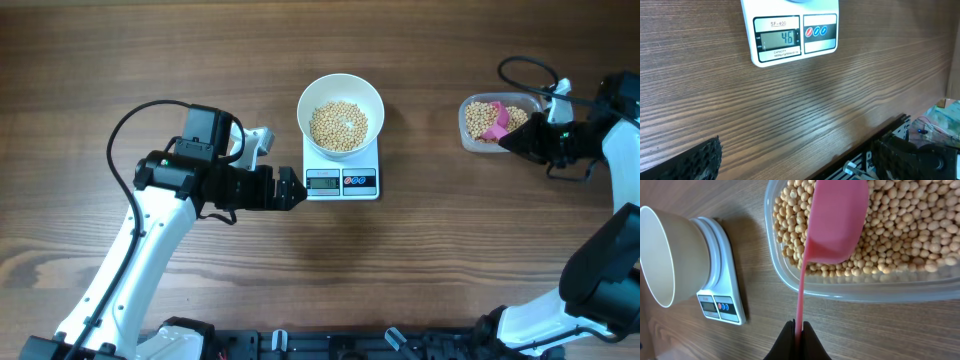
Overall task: Scoop item into bowl and weigh 150g on scale
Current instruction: 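Lower the scoop into the soybeans and drag it to fill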
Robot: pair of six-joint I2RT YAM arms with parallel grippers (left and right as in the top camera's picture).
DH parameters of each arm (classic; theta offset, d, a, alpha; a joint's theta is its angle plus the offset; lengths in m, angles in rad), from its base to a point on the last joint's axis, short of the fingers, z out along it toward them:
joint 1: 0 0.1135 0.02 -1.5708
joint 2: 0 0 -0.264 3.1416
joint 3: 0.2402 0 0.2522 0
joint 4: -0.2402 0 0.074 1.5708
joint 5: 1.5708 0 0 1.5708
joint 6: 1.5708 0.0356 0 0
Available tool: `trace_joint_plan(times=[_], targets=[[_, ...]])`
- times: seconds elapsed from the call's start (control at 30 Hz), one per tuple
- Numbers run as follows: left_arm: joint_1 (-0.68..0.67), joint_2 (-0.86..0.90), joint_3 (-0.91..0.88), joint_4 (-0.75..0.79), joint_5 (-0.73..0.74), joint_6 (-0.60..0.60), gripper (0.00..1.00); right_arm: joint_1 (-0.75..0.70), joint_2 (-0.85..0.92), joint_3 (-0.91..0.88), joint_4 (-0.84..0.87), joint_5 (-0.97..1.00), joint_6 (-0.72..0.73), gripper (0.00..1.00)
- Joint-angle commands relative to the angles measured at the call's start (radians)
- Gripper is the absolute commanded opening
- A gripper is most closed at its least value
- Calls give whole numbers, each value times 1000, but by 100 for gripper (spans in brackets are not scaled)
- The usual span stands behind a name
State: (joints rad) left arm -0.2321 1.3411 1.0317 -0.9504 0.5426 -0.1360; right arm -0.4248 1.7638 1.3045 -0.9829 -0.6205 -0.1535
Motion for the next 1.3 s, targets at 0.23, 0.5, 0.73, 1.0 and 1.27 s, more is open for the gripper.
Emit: trace_joint_plan(times=[0.23, 0.5, 0.73, 1.0, 1.27], targets=[[-1, 2, 0, -1, -10, -2, 100, -2, 15, -79, 28, -123, 8, 4], [-1, 2, 0, -1, -10, -2, 100, -22, 15, -79, 32, -191, 23, 4], [-1, 2, 0, -1, -10, -2, 100, -101, 15, -82, 32, -248, 18, 4], [-1, 2, 0, -1, -10, -2, 100, -153, 15, -83, 21, -291, -4, 4], [-1, 2, 0, -1, -10, -2, 100, -196, 15, -83, 12, -304, -16, 4]])
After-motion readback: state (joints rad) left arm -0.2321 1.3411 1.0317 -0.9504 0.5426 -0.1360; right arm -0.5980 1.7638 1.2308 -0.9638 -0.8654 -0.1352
